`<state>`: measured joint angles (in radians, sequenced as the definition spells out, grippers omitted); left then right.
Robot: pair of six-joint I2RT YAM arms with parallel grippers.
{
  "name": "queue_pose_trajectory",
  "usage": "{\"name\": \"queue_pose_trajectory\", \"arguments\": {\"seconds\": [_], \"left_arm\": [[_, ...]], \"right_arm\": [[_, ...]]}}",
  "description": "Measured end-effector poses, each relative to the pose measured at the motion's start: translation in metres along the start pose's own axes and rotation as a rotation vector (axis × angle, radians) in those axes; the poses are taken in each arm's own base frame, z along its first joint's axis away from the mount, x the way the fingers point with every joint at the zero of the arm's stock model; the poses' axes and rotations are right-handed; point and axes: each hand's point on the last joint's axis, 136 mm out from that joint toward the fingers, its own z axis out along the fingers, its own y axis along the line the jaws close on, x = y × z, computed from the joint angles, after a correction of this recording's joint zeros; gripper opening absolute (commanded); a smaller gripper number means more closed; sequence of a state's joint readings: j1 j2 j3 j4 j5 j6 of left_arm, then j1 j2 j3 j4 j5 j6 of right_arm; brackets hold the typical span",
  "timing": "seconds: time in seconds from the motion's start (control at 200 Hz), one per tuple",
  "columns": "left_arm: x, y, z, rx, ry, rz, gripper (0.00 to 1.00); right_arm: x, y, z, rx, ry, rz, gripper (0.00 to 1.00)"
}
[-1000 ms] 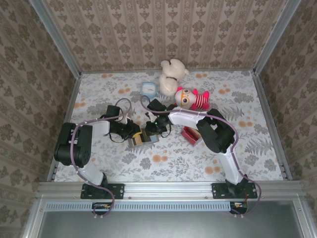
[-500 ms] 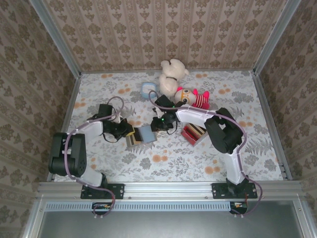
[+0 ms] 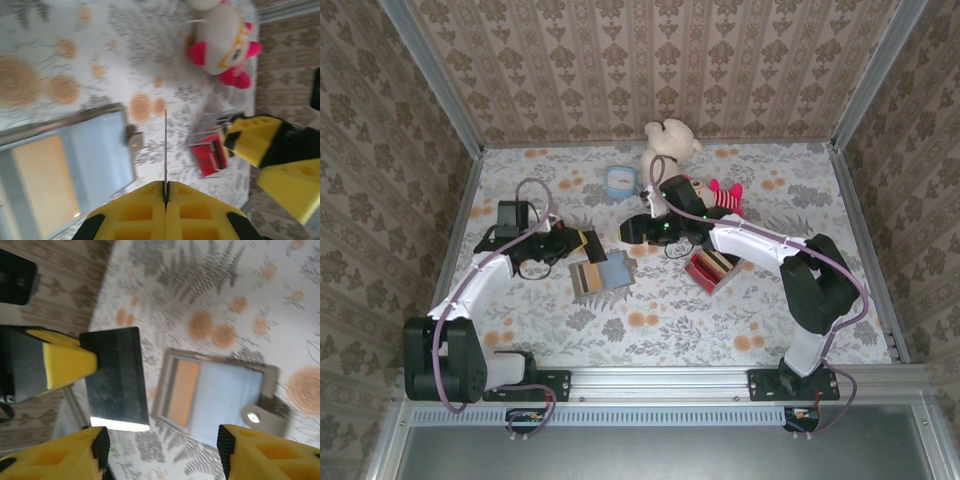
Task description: Take the credit cards out of the card holder
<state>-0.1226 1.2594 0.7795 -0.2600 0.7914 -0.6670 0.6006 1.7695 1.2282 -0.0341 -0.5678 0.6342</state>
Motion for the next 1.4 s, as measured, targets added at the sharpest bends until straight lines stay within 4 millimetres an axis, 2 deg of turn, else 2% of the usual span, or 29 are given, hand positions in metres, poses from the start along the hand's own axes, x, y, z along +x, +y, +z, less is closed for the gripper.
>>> {"name": "queue_pose_trajectory", "arguments": {"seconds": [0.22, 0.41, 0.5, 0.61, 0.67, 0.73, 0.765, 0.92, 1.005, 1.075, 1.155, 1.27, 1.4], "left_arm": [[-0.004, -0.055, 0.003, 0.216, 0.019, 0.048, 0.0], [-0.008, -0.081, 0.003, 0.323, 0.032, 0.069, 0.0], [-0.01, -0.084, 0.004, 0.348, 0.039, 0.06, 0.0], [-0.012, -0.084, 0.006, 0.359, 0.05, 0.043, 0.0], [-0.012, -0.085, 0.007, 0.364, 0.052, 0.044, 0.0], [-0.012, -0.086, 0.006, 0.367, 0.055, 0.045, 0.0], [-0.012, -0.086, 0.006, 0.363, 0.058, 0.043, 0.07], [-0.012, -0.073, 0.007, 0.264, 0.064, 0.016, 0.43], [-0.02, -0.06, 0.004, 0.151, 0.034, 0.015, 0.63], [-0.027, -0.046, -0.001, 0.042, -0.001, 0.029, 0.74], [-0.032, -0.025, -0.007, -0.093, -0.033, 0.048, 0.81], [-0.029, 0.008, -0.016, -0.267, -0.043, 0.065, 0.88], [-0.026, 0.029, -0.026, -0.387, -0.048, 0.096, 0.94]], "right_arm": [[-0.019, 0.025, -0.007, -0.202, -0.047, 0.069, 0.64], [-0.03, 0.051, -0.013, -0.336, -0.06, 0.089, 0.56], [-0.032, 0.06, -0.016, -0.379, -0.055, 0.091, 0.47], [-0.035, 0.062, -0.02, -0.4, -0.053, 0.106, 0.34], [-0.035, 0.06, -0.021, -0.403, -0.053, 0.113, 0.24], [-0.035, 0.057, -0.022, -0.403, -0.05, 0.121, 0.07], [-0.034, 0.054, -0.022, -0.398, -0.045, 0.126, 0.02], [-0.029, 0.045, -0.022, -0.353, -0.026, 0.11, 0.0], [-0.026, 0.026, -0.027, -0.262, -0.027, 0.102, 0.0], [-0.028, 0.01, -0.038, -0.163, -0.045, 0.081, 0.0], [-0.037, -0.007, -0.059, -0.038, -0.088, 0.022, 0.0], [-0.049, -0.025, -0.1, 0.142, -0.168, -0.101, 0.0], [-0.054, -0.037, -0.146, 0.318, -0.231, -0.263, 0.0]]}}
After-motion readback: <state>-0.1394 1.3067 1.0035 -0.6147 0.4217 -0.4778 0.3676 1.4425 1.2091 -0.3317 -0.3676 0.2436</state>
